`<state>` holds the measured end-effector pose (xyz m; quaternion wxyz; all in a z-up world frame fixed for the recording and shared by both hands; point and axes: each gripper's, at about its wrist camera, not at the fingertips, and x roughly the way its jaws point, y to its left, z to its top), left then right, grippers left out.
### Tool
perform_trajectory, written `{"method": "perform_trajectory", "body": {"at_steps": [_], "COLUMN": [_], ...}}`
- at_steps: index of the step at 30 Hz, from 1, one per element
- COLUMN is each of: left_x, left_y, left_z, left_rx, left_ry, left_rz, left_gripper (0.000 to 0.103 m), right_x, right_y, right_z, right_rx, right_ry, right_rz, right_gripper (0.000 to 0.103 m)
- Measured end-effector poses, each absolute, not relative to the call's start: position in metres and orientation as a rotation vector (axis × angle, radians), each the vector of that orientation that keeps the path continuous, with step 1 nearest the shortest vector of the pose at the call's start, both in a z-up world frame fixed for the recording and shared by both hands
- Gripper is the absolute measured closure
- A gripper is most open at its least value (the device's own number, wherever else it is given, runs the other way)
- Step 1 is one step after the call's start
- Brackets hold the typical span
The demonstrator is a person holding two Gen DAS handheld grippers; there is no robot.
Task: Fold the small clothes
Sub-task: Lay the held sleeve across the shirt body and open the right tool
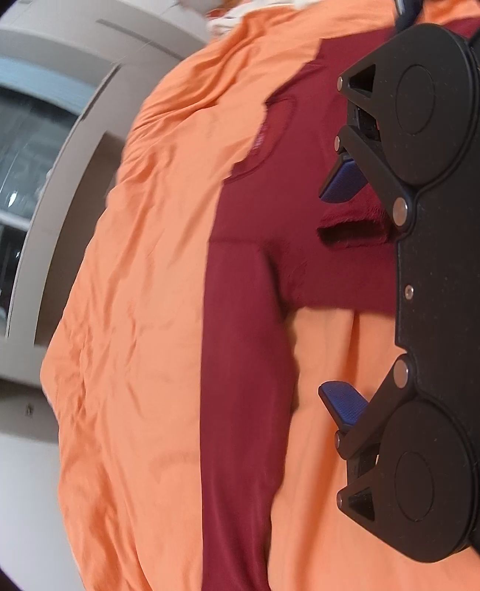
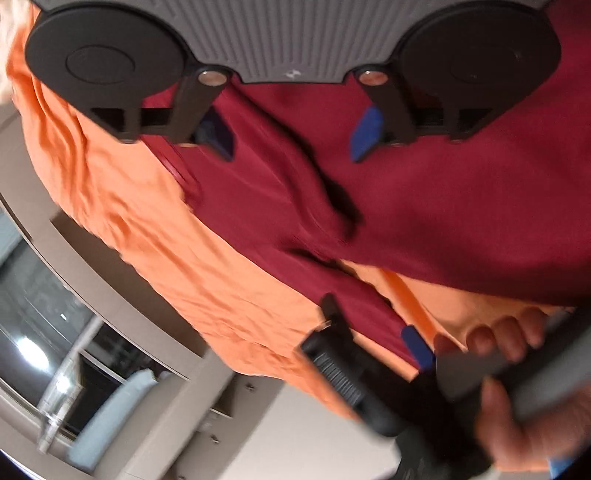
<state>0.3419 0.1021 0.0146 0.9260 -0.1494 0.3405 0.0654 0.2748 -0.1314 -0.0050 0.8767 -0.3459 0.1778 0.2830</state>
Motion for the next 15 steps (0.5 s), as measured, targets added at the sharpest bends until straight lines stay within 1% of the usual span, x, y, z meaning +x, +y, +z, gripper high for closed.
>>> {"method": "perform_trajectory", "body": {"at_steps": [2,5,7,10,15], "left_x": [0.350,0.358,0.361,0.364,0.363], "left_y": [0.095,0.087,0.083,0.082,0.078], "left_z": [0.005,-0.007,-0.016,-0.027,-0.031], "left_rx": [-0.307,-0.298,-0.254,-0.224,-0.179], "left_ry": [0.714,0.754,0.797,0.855,0.863], "left_rz": [0.110,0.103,0.132,0.180,0.189], "left_gripper": [0.001,0.001,0.001,0.001,0.001], "right_x": [0.269,0.266,0.271,0.290,0.322], "right_y": [-0.159,-0.199,-0.228,-0.261,-0.291], "right_z": [-0.003,-0.007,-0.012,-0.015,-0.026], "right_rx": [-0.710,-0.691,-0.630,-0.528,-0.507], "right_ry": [0.376,0.386,0.400,0.466,0.516], "right_rz": [0.539,0.420,0.312,0.164,0.037], "right_gripper": [0.009,0.004,0.000,0.000,0.002]}}
